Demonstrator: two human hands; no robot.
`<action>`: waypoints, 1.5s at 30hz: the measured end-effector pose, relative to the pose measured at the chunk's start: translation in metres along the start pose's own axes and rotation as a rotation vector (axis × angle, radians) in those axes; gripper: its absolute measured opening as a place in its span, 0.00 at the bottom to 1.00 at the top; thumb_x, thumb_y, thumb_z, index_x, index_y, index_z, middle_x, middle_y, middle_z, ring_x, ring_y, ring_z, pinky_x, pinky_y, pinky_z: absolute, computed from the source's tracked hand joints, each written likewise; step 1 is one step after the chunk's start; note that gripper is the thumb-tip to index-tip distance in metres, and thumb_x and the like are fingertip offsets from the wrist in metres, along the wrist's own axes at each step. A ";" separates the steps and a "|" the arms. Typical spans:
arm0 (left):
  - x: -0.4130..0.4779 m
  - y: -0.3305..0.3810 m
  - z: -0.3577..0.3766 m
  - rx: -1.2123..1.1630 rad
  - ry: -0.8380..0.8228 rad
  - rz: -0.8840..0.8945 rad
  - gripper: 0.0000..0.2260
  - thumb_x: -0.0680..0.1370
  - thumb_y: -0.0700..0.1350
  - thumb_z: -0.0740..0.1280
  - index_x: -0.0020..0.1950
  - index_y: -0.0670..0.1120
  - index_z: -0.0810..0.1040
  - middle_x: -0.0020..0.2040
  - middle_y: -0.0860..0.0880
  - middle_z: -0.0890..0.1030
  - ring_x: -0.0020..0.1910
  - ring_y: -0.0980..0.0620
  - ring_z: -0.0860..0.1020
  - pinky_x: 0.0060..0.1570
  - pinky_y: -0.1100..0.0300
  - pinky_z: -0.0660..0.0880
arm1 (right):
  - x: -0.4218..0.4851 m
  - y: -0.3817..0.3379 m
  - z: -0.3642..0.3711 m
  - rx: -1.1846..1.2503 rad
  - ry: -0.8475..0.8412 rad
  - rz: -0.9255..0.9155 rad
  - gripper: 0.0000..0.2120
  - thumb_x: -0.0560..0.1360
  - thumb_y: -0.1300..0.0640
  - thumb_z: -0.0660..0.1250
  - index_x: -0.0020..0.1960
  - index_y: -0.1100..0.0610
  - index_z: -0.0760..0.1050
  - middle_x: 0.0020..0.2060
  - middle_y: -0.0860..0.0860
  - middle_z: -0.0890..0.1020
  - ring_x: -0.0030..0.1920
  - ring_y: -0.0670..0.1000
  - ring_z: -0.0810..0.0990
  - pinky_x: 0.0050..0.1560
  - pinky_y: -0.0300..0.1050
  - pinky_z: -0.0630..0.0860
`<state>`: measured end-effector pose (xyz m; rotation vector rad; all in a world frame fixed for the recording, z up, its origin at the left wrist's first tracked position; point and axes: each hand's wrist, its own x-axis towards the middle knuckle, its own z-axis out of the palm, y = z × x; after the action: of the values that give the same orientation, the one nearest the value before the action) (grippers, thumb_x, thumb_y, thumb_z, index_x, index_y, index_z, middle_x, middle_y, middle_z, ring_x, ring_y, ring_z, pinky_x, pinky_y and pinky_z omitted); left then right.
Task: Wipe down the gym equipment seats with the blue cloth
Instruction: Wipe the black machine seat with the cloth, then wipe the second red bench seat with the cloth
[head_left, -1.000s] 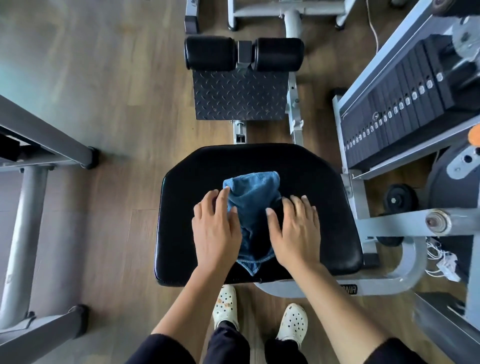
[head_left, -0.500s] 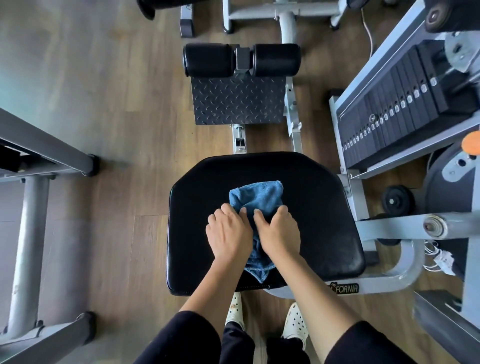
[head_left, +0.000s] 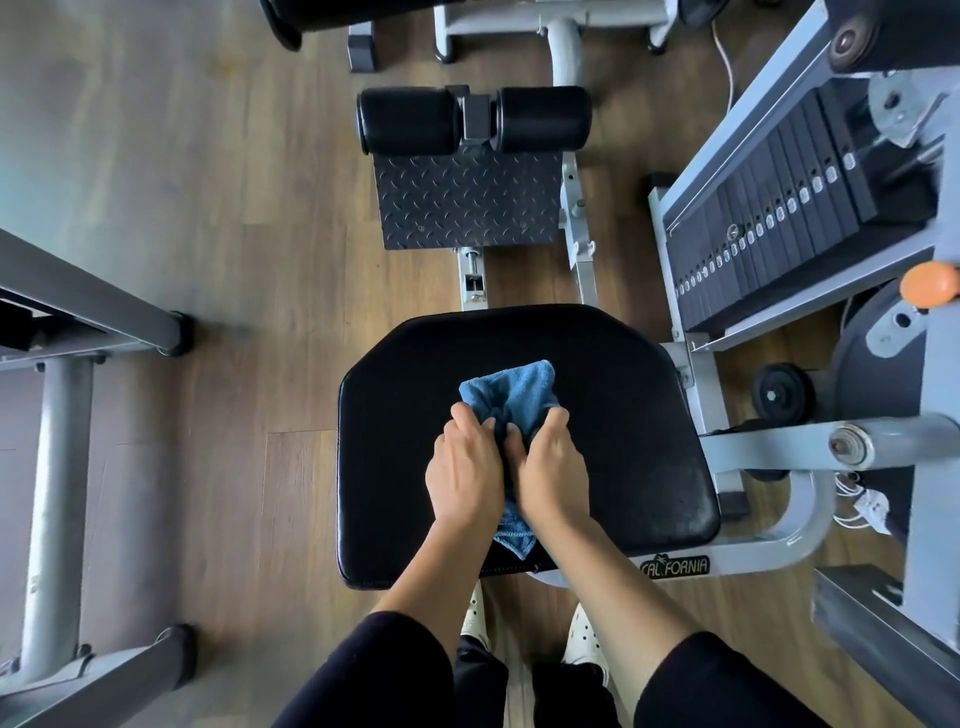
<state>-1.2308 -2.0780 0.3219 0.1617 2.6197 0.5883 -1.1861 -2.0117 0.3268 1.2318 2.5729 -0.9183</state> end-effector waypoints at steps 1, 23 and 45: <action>-0.001 0.000 0.000 0.005 0.006 0.024 0.10 0.83 0.50 0.52 0.51 0.44 0.64 0.47 0.45 0.78 0.44 0.46 0.78 0.36 0.57 0.68 | 0.000 -0.001 0.000 0.006 -0.006 0.004 0.17 0.81 0.48 0.57 0.60 0.61 0.63 0.53 0.56 0.79 0.48 0.58 0.81 0.37 0.42 0.66; -0.126 -0.013 -0.103 -0.035 0.348 0.000 0.11 0.83 0.51 0.52 0.51 0.43 0.65 0.44 0.45 0.79 0.38 0.43 0.79 0.31 0.56 0.67 | -0.111 -0.050 -0.086 -0.232 -0.031 -0.493 0.15 0.82 0.45 0.51 0.60 0.55 0.61 0.53 0.51 0.79 0.47 0.53 0.82 0.39 0.44 0.74; -0.557 -0.074 -0.012 -0.305 0.885 -0.889 0.13 0.82 0.51 0.54 0.56 0.42 0.67 0.49 0.42 0.80 0.47 0.37 0.80 0.40 0.50 0.73 | -0.438 0.092 -0.102 -0.484 -0.620 -1.403 0.23 0.81 0.46 0.52 0.70 0.59 0.57 0.60 0.58 0.78 0.58 0.60 0.78 0.53 0.51 0.71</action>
<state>-0.7401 -2.2643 0.5231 -1.5835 2.8685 0.8032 -0.8179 -2.1964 0.5303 -0.9987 2.5304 -0.5227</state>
